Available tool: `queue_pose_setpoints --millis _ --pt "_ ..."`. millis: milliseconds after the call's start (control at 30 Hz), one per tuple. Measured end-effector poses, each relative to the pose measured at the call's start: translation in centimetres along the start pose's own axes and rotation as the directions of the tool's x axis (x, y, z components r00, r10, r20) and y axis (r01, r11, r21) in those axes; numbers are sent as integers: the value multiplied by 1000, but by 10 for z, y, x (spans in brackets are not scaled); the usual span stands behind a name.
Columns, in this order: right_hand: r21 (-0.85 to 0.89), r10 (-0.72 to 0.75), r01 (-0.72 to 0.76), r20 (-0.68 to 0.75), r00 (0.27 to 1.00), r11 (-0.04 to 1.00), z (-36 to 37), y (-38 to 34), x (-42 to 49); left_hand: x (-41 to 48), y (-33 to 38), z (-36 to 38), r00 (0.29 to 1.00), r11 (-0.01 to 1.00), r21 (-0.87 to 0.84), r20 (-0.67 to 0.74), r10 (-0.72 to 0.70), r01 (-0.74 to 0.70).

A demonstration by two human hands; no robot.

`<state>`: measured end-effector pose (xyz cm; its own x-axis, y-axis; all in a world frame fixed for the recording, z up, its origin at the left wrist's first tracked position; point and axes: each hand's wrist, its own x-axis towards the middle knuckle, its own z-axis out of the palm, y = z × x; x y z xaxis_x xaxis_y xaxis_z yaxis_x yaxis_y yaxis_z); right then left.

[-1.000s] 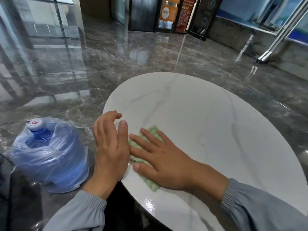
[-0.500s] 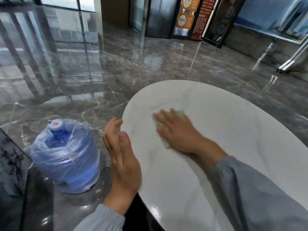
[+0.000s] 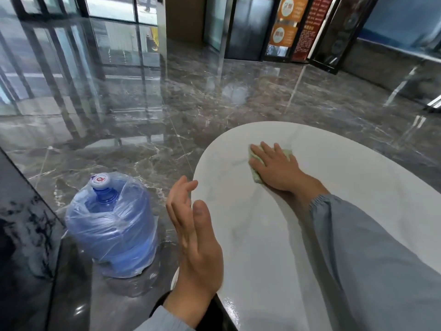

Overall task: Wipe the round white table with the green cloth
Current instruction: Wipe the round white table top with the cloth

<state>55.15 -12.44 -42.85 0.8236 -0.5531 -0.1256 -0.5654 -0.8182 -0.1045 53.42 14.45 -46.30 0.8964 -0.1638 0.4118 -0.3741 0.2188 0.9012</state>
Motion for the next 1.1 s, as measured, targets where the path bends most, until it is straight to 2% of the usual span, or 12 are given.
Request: queue_pose_setpoints --millis 100,200,267,300,367,500,633,733,833,933,1000,1100 --pt "-48 -260 261 20 965 964 12 -48 -22 0 -3 0 999 1000 -14 -33 10 -11" --pt "-72 -585 586 35 811 807 26 -87 -65 1 -7 1 999 1000 -10 -42 18 -18" --pt "-61 -661 665 69 747 745 29 -92 -72 1 -8 0 999 1000 -12 -38 12 -13" --pt "-42 -665 668 74 744 743 27 -91 -66 1 -8 0 999 1000 -14 -36 16 -16" --pt "-17 -607 608 57 793 793 20 -85 -43 1 -6 0 998 999 -2 -36 43 -43" --pt "2 -306 306 19 952 952 4 -59 26 2 -2 0 999 995 94 38 25 -29" --pt "32 -110 109 30 993 994 -3 -49 59 3 0 -4 984 970 241 169 -56 14" --pt "-15 -237 238 36 971 971 -2 -60 47 4 2 -5 967 925 378 243 -69 -29" --pt "-39 -502 504 49 863 863 2 -67 20 4 3 -5 949 865 490 311 -53 -112" --pt "-43 -625 631 97 775 775 7 -69 8 4 5 -4 935 798 583 347 -74 -153" --pt "-23 -623 628 104 775 778 6 -68 15 4 7 -3 920 751 632 382 -88 -191" --pt "-28 -498 500 52 866 866 5 -70 39 5 6 -3 894 689 674 440 -86 -266"
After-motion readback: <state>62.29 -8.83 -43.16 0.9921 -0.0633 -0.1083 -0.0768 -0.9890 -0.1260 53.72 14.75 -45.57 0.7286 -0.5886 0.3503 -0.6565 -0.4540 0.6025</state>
